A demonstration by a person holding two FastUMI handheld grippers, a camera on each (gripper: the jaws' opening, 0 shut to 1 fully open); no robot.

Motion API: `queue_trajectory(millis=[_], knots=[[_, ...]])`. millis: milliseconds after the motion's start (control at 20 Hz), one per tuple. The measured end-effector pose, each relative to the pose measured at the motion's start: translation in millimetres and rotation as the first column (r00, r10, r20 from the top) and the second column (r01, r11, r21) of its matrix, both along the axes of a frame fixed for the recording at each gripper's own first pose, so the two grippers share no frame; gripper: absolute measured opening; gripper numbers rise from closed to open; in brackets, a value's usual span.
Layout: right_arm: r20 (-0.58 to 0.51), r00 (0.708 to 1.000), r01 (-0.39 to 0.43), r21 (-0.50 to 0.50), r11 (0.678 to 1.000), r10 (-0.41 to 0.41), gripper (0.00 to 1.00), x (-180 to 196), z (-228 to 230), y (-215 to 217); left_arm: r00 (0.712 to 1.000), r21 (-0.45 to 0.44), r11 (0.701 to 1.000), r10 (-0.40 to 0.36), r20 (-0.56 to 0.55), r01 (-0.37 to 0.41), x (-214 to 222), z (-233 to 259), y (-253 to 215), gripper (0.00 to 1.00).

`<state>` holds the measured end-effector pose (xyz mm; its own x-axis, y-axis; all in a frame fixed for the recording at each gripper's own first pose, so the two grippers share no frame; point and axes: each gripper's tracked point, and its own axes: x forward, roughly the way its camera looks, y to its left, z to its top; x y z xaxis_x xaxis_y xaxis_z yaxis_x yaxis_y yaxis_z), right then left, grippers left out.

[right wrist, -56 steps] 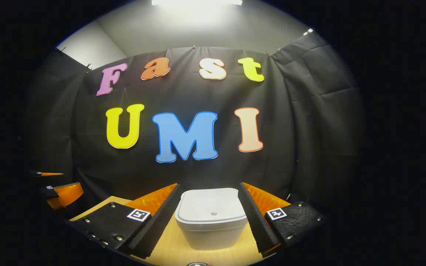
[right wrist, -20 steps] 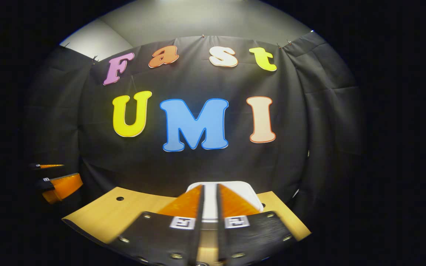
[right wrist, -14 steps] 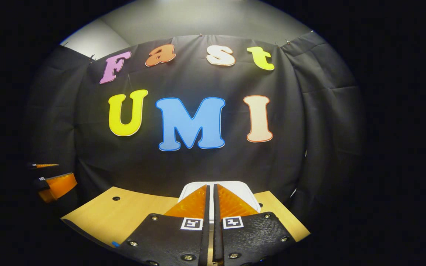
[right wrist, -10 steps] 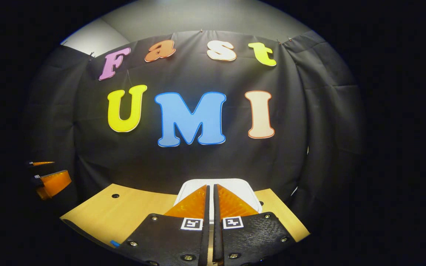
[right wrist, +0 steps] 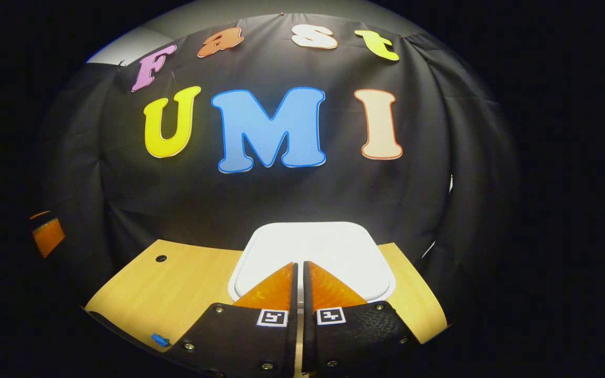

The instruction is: Press the lid of the desktop garbage bin to open it, pick up the crumpled paper on the desktop and throw it into the bin, then pick up the pop can on the desktop and drop it into the bin, and finally close the garbage bin lid.

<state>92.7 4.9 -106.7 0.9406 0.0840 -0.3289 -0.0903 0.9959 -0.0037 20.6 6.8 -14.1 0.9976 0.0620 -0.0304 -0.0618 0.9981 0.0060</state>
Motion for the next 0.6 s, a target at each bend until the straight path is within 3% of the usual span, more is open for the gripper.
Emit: queue_trajectory(millis=[600], knots=[[-0.084,0.996,0.009,-0.028,1.0,-0.011,0.06,5.1,-20.0,-4.4,1.0,-0.01,1.0,0.008,-0.011,-0.008,3.3,-6.7,5.1,0.95]])
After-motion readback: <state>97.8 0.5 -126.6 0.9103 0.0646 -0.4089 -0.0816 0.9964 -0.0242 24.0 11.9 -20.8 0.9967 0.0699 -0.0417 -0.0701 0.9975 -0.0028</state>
